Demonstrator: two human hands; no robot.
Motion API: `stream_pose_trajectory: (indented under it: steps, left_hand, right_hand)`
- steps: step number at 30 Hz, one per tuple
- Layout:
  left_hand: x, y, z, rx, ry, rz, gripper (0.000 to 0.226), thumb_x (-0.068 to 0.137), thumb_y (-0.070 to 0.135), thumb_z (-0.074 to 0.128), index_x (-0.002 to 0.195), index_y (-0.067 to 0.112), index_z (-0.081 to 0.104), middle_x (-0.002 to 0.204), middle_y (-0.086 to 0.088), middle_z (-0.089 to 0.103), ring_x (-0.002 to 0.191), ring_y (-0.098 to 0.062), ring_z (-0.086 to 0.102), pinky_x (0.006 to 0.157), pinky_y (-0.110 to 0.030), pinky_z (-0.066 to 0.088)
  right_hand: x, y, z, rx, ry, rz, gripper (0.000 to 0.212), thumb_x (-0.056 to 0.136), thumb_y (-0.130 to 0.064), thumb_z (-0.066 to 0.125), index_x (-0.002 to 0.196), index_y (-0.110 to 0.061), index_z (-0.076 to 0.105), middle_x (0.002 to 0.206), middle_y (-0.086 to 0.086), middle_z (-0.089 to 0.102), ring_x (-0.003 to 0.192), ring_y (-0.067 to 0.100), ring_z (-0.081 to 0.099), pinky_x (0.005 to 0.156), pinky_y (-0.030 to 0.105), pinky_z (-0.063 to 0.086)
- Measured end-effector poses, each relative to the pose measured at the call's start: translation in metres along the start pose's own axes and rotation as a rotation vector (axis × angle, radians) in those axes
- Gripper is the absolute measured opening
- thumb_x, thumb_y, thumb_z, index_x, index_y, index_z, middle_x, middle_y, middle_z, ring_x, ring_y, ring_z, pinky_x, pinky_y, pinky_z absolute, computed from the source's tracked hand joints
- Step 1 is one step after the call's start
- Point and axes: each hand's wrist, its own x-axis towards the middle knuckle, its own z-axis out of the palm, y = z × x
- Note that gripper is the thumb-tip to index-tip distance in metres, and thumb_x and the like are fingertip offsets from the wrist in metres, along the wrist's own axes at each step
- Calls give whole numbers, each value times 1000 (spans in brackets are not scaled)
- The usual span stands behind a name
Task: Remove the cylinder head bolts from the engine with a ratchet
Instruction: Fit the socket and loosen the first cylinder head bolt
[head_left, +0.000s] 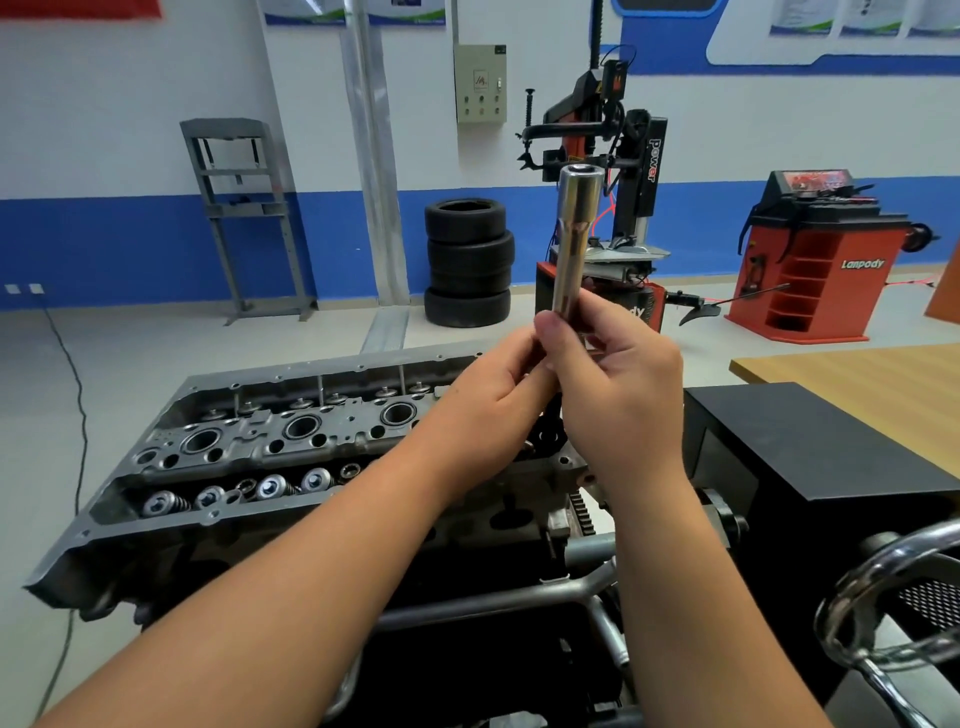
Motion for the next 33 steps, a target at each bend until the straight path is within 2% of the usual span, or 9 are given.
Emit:
stream_pose_trajectory:
  steps: [6,8,11,14,18,23,26,29,33]
  left_hand:
    - [1,-1,0,-38,10,-34,27,112,21,42,132,20,61,120,4,73,113,-6,68,102,-28,54]
    - [2,-1,-2,-31,8,-35,28,112,26,45,133,19,61,119,6,74,112,-5,69,100,-28,55]
    - [2,-2,-4,-41,19,-40,27,111,27,48,132,17,61,113,5,75,107,-5,70,95,-24,56]
    - [0,-3,-5,-3,31,-49,24,110,29,49,127,20,62,111,3,74,105,-6,70,95,-25,56]
    - [0,-2,-3,15,31,-40,26,110,29,48,130,19,61,119,-1,73,113,-11,68,102,-35,54]
    - [-1,1,-2,40,1,-3,26,113,27,40,131,35,59,124,13,71,118,0,64,105,-28,50]
    - [-2,2,-3,76,5,17,19,111,34,45,121,42,59,104,27,71,104,7,65,88,-12,49]
    - [-2,0,-4,41,34,4,23,108,36,51,127,28,61,104,17,73,99,2,68,82,-13,50]
    - [-1,-2,-3,35,14,-5,29,110,32,49,135,24,60,120,7,73,113,-5,68,96,-25,54]
  right_hand:
    - [0,-3,-5,54,-106,66,43,100,-32,53,142,-21,56,104,-8,73,100,10,69,84,43,58]
    - [0,-6,-4,62,-95,42,40,98,-34,58,137,-22,59,104,-10,71,99,11,69,84,39,57]
    - [0,-5,-3,35,-2,3,29,93,-34,68,121,-29,66,101,-12,66,101,17,66,87,46,55]
    - [1,1,-6,20,47,5,26,90,-29,70,114,-21,72,101,-5,70,101,21,67,85,48,57]
    - [-1,3,-5,25,48,8,40,93,-27,66,128,-8,64,106,1,70,101,18,68,81,47,59]
    - [-3,-1,-4,94,-17,46,34,98,-24,59,129,-12,63,107,-2,72,103,18,70,85,48,59]
    - [-2,-6,-4,81,-59,12,20,96,-29,64,116,-26,67,101,-5,70,99,19,68,86,50,56]
    - [-3,-8,-3,19,-20,-30,21,93,-24,68,113,-28,68,94,-7,65,93,15,66,84,45,55]
    - [-4,-4,-2,-8,-3,-49,38,96,-20,63,132,-10,64,104,-1,71,100,17,68,88,42,56]
